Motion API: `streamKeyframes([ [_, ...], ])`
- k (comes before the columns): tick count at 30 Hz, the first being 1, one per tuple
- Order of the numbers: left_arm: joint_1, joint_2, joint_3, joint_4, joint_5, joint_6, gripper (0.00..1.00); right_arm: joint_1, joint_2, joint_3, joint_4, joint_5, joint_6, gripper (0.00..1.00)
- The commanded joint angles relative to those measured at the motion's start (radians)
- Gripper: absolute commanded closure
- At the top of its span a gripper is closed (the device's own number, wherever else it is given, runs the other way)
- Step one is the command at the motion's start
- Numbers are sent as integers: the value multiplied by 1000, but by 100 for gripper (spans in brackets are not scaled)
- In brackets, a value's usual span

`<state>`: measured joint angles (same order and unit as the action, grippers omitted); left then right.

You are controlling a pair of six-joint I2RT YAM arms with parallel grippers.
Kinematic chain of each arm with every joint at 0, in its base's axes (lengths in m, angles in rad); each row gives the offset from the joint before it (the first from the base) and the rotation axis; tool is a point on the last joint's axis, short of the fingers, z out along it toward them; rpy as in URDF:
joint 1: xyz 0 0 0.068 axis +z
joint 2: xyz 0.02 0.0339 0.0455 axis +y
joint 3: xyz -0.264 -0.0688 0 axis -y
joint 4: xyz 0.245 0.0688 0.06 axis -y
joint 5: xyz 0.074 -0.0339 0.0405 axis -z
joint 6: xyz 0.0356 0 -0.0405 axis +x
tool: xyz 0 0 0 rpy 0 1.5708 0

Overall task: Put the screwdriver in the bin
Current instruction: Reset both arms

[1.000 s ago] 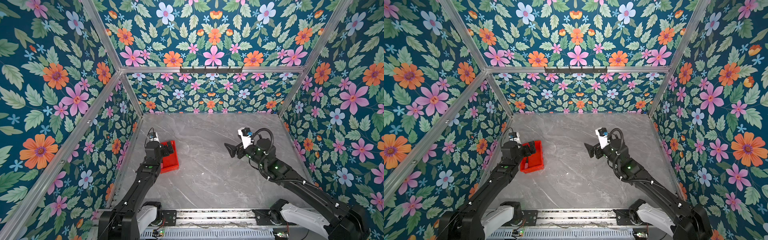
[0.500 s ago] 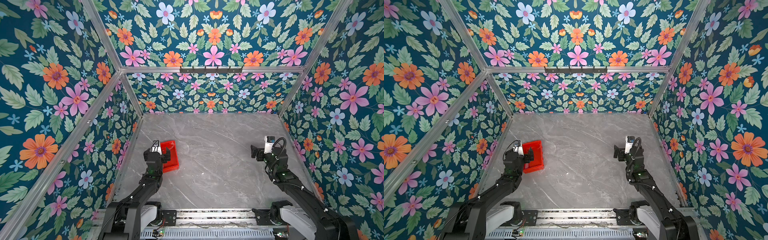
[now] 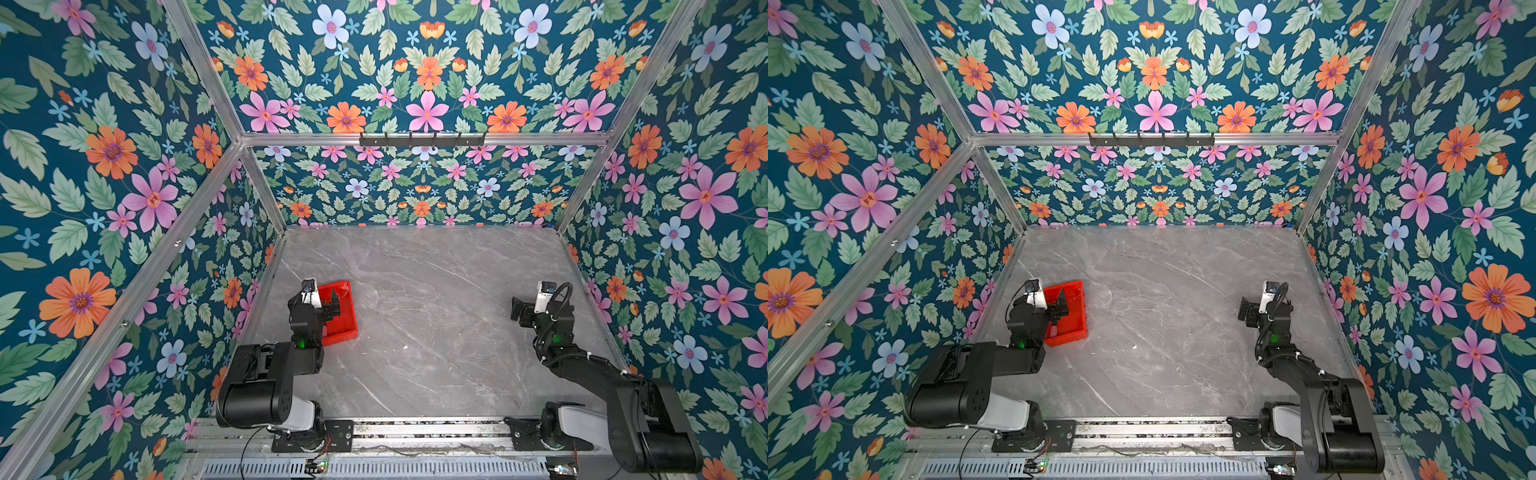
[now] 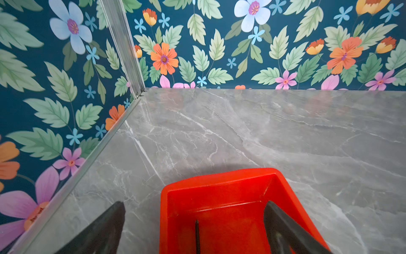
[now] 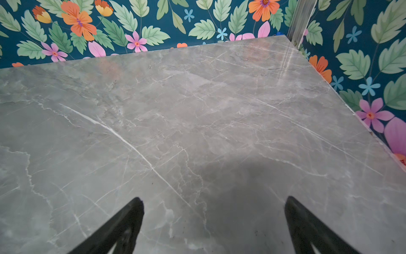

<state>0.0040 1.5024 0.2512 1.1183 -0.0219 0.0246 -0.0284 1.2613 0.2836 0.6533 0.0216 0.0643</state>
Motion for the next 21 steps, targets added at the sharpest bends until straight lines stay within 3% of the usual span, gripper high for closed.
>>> streamKeyframes([
  [1,2,75,9,132,37,-26,1,-2,79,23,153,-22,-8,1],
  [3,2,117,25,155,39,-26,1,-2,147,40,178,-39,-13,1],
  [5,2,94,47,69,33,-28,1,-9,182,39,221,-60,-12,1],
  [21,1,105,45,92,20,-28,0,-15,172,43,187,-54,-6,1],
])
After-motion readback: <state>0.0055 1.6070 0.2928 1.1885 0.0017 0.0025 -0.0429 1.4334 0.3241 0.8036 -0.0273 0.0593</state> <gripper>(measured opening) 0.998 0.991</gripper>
